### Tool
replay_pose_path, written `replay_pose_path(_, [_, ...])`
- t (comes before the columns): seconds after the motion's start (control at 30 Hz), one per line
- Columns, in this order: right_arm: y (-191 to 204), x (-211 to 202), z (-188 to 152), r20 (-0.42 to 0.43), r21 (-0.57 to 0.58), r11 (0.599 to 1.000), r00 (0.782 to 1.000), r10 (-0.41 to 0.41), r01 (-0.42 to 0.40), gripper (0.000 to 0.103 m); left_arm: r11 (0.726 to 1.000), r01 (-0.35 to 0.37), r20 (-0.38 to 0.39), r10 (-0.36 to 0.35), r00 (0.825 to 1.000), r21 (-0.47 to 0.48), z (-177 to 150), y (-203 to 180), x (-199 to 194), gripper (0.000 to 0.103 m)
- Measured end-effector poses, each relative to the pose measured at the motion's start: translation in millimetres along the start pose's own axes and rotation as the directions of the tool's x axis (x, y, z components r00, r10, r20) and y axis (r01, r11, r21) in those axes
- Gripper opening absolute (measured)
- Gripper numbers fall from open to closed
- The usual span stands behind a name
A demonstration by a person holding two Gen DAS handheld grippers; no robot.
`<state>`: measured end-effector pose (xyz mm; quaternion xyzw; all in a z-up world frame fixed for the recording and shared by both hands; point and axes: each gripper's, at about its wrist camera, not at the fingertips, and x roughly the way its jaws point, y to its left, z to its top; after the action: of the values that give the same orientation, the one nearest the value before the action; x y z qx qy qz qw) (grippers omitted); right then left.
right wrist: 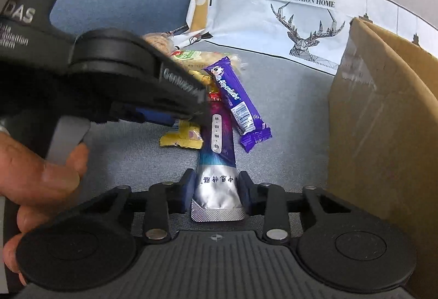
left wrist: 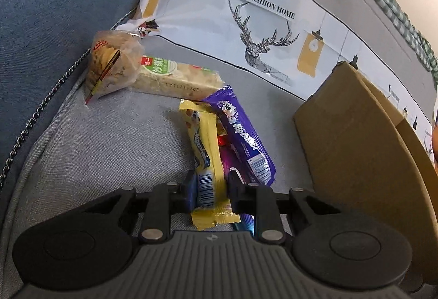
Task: Organize snacks
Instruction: 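Grasp the purple-white tube snack with the right tool while the left tool grasps the yellow wafer bar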
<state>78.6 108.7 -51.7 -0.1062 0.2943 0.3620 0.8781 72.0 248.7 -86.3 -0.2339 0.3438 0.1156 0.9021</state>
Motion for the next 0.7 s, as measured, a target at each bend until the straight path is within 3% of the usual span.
replay_pose_path(0.2, [-0.5, -16.0, -2.5, 0.018, -0.001, 1.000, 1.000, -0.003, 0.003, 0.034, 0.999, 0.050, 0.011, -0.050, 0.999, -0.014, -1.4, -1.5, -22.1, 0.026])
replay_pose_path(0.37, [3.5, -37.0, -8.9, -0.015, -0.009, 1.000, 0.999, 0.030, -0.030, 0.034, 0.998, 0.041, -0.111, -0.046, 0.993, -0.042, -2.3, 0.6, -40.9, 0.026])
replay_pose_path(0.57, [15.2, -67.3, -5.7, -0.068, -0.036, 0.997, 0.995, 0.067, -0.070, 0.034, 0.995, -0.012, -0.204, 0.032, 0.978, 0.099, -7.2, -2.5, -73.9, 0.026])
replay_pose_path(0.7, [17.6, -90.9, -7.8, -0.094, -0.045, 0.996, 0.993, 0.076, -0.080, 0.034, 1.000, 0.014, -0.257, -0.008, 0.966, 0.023, -15.1, 16.3, -86.6, 0.026])
